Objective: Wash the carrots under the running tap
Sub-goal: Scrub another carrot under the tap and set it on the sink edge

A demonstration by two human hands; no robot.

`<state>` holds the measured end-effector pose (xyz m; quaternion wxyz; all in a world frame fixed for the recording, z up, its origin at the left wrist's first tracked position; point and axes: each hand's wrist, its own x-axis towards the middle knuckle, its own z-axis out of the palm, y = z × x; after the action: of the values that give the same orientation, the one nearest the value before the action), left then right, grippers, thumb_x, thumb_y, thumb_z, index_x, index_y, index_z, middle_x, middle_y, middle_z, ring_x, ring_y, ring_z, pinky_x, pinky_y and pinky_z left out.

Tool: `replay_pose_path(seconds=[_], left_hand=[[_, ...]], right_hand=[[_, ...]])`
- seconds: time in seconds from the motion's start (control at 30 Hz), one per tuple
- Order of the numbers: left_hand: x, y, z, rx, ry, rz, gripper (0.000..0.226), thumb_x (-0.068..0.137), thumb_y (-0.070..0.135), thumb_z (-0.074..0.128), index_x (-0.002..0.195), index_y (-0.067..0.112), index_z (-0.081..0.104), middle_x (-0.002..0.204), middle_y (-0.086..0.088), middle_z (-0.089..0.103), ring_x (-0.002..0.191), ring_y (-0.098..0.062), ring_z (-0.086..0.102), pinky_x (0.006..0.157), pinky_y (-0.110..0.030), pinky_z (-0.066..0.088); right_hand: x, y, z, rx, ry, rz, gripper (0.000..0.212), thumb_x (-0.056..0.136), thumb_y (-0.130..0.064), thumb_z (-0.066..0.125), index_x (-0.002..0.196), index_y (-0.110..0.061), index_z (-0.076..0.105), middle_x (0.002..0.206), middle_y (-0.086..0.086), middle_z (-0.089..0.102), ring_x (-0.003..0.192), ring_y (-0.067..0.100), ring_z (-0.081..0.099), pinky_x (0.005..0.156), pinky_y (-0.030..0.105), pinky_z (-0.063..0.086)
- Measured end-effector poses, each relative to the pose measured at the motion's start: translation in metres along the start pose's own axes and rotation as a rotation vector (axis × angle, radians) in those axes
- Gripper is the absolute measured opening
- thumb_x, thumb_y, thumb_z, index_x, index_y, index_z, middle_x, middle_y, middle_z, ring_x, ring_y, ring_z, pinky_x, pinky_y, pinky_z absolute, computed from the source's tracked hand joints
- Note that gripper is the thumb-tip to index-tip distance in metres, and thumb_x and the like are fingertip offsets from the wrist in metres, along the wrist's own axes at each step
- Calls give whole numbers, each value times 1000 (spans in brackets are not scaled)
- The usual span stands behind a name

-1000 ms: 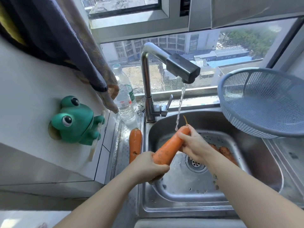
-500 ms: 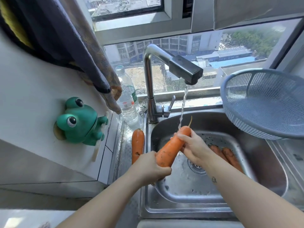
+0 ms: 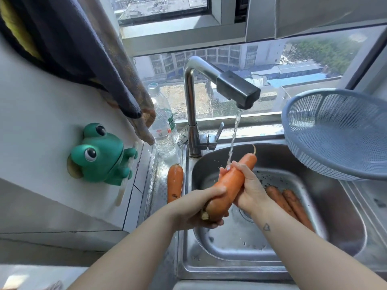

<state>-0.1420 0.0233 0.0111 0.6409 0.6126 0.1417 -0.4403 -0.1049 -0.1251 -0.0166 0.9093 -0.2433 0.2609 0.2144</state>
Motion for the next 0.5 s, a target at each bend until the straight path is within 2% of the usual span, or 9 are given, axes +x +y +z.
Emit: replay_pose_path(seconds=[0.13,0.2,0.27,0.4,0.5], left_hand=[[13,14,7,-163,46,-83,58,86,59,54,109,6,60,82,-12,68,60,-18,64,55,-24,52],[25,17,10,-285,132,-132,57,87,56,57,115,6,59,89,-15,68,63,-23,67,52,-28,56],[36,19,14,-464,224,-152,50,87,46,64,119,8,55,97,-19,65,72,-29,68,56,-35,60],[58,20,26,-918,304,-15,43,88,32,67,121,9,52,105,-22,60,88,-31,63,68,-44,57],[71,25,38,-1076,343,136,38,89,26,67,119,10,51,83,-15,69,81,-25,63,67,-40,53]], right_hand=[[-7,-15,4,-80,-4,-41,8,80,-10,64,80,-9,57,71,6,62,71,17,60,85,36,50],[-8,-23,5,-136,57,-154,9,83,-5,64,85,-10,56,78,7,62,77,18,61,85,39,51],[-10,-29,6,-226,71,-290,16,85,-2,64,91,-14,54,83,6,62,81,19,62,81,40,52],[-14,-38,6,-294,75,-443,21,85,-1,66,96,-13,53,81,4,64,82,18,62,84,38,51],[-17,-35,-7,-353,134,-379,19,83,-8,69,98,-15,59,95,5,64,92,20,62,95,39,45]])
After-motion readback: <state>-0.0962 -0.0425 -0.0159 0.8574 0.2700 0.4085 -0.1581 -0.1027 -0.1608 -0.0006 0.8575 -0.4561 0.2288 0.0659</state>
